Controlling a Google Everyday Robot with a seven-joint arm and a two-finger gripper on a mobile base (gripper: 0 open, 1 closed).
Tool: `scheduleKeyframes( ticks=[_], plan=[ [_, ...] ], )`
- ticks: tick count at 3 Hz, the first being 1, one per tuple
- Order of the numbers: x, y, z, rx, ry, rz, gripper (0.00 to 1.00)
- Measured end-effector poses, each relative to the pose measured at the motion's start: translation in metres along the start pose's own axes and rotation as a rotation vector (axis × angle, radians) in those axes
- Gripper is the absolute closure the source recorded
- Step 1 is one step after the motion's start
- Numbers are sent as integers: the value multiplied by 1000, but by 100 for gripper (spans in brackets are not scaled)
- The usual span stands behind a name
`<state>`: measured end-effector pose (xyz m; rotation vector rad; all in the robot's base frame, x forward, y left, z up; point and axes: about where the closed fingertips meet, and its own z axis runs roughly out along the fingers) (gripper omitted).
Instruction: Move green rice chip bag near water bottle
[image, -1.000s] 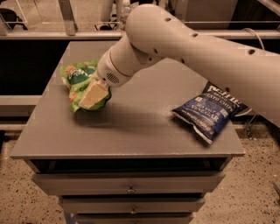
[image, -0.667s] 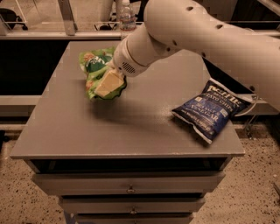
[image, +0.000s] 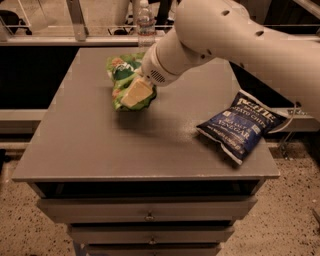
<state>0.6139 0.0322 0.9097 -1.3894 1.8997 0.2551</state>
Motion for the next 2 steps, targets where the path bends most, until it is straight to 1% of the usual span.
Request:
scheduleKeyframes(
  ticks=[1, 2],
  plan=[
    [31, -43, -16, 94, 52, 37, 100],
    [62, -113, -21, 214, 73, 70, 100]
  ],
)
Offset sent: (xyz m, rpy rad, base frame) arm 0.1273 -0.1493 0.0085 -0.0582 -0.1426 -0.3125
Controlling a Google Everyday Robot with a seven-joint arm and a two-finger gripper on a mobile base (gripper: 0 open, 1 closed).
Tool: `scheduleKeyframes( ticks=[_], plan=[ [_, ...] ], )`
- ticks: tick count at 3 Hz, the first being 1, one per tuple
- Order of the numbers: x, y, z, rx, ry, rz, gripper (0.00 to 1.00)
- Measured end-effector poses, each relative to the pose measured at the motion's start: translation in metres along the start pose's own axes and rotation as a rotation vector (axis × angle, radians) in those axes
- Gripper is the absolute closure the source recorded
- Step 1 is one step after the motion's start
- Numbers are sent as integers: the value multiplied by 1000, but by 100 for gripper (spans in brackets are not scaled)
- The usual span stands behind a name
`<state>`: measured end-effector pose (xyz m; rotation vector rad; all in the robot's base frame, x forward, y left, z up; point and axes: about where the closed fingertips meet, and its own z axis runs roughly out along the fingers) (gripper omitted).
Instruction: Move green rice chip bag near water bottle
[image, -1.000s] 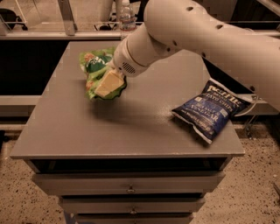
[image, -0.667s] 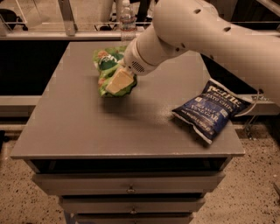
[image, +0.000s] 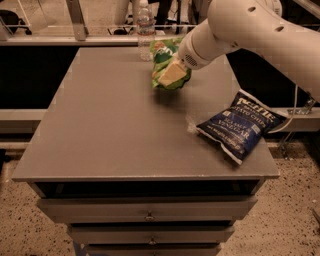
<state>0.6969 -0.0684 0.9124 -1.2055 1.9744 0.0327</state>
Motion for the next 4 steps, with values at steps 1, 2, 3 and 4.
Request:
scheduleKeyframes(
  ticks=[1, 2, 3, 4],
  plan=[
    [7, -44, 14, 63, 4, 10, 100],
    [15, -80, 16, 140, 20, 23, 100],
    [17, -102, 22, 180, 12, 29, 100],
    [12, -115, 39, 189, -27, 40, 100]
  ],
)
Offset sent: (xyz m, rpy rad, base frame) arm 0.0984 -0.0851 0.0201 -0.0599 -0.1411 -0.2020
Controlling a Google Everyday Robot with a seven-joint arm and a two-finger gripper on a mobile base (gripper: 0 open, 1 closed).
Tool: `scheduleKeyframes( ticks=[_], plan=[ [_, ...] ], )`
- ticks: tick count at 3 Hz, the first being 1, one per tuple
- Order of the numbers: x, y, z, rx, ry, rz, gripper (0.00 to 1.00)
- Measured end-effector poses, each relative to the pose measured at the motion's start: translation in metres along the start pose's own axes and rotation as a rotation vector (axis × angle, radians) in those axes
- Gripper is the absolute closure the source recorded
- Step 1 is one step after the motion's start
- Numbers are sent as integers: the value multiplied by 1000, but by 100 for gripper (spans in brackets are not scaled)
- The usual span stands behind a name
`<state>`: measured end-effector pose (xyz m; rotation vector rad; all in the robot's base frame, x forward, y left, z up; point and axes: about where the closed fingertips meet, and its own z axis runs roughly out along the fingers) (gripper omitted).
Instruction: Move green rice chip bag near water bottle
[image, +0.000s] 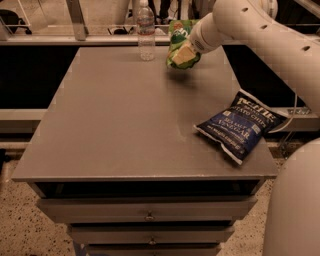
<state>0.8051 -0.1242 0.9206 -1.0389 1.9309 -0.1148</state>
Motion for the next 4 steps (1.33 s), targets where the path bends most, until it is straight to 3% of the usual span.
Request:
scheduleKeyframes(
  ticks=[3, 4],
  plan=[
    [-9, 14, 61, -49, -93, 79, 97],
    [-8, 16, 67, -57, -91, 94, 74]
  ],
)
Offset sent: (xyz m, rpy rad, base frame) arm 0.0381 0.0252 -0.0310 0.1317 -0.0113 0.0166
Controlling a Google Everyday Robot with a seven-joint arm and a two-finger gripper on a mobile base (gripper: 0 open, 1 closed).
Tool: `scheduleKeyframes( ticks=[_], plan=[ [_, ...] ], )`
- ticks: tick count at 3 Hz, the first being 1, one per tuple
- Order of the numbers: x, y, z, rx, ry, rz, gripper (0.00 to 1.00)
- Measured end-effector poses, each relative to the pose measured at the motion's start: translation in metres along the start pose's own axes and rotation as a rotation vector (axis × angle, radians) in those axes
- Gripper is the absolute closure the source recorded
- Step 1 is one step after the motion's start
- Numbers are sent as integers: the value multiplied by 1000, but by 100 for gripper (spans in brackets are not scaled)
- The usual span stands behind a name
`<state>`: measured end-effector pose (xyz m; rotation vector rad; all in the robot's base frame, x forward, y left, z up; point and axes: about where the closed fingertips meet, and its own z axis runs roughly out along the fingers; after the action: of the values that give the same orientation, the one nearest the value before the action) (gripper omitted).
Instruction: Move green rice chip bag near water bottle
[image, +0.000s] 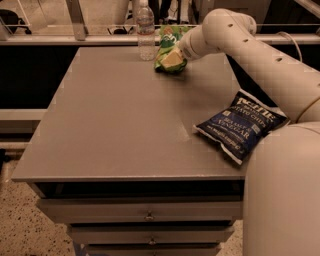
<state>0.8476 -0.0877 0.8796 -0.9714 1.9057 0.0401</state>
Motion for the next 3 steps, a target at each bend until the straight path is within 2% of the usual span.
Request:
scheduleKeyframes(
  ticks=[3],
  plan=[
    [4, 7, 6, -17, 8, 21, 4]
  ],
)
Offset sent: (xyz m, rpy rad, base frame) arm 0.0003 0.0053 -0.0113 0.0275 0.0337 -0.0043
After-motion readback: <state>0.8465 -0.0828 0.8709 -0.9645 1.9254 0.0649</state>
